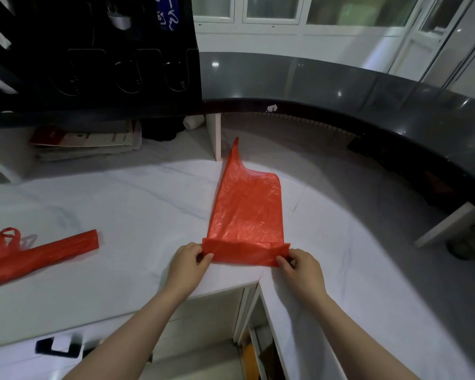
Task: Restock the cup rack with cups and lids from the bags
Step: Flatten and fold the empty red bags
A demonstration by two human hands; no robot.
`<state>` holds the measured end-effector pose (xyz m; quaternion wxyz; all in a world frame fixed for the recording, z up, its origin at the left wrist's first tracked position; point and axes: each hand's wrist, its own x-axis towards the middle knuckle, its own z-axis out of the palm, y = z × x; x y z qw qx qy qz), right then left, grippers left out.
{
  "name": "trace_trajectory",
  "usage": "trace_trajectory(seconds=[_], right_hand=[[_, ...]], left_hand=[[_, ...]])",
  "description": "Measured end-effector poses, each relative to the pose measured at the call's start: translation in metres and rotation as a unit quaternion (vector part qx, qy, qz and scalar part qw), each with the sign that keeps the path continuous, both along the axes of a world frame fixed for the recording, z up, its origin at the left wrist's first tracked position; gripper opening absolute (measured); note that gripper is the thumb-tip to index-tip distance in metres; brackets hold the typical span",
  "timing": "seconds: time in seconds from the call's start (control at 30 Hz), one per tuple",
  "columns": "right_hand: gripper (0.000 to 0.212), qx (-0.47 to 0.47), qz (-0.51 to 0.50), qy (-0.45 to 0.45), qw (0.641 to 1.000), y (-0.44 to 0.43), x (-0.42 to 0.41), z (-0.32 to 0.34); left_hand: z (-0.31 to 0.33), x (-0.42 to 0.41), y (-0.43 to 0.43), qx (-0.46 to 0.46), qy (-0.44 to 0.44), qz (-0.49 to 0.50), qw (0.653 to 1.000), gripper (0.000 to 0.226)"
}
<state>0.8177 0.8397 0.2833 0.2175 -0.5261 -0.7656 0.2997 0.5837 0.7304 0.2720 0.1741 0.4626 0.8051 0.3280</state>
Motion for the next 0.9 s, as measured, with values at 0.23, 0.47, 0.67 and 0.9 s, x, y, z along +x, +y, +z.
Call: trace_trajectory(seconds=[0.23, 0.47, 0.67, 0.9], right_hand=[[0.023, -0.040, -0.053, 0.043, 0.997, -0.004, -0.002, -0.007], [0.005, -0.005, -0.079, 0.020, 0.997, -0.008, -0.005, -0.001], [0.031, -0.011, -0.079, 0.004, 0.997, -0.001, -0.005, -0.005], [0.056, 0.099, 0.013, -0.046, 0.994, -0.015, -0.021, -0.010]], left_hand=[[-0.005, 0.006, 0.006, 0.014, -0.048, 0.055, 0.997, 0.034], [-0.006, 0.008, 0.008, 0.011, -0.023, 0.063, 0.998, 0.032], [0.002, 0.019, 0.008, 0.021, 0.171, -0.014, 0.985, 0.056], [-0.009, 0.024, 0.014, -0.062, 0.313, -0.251, 0.914, 0.058]])
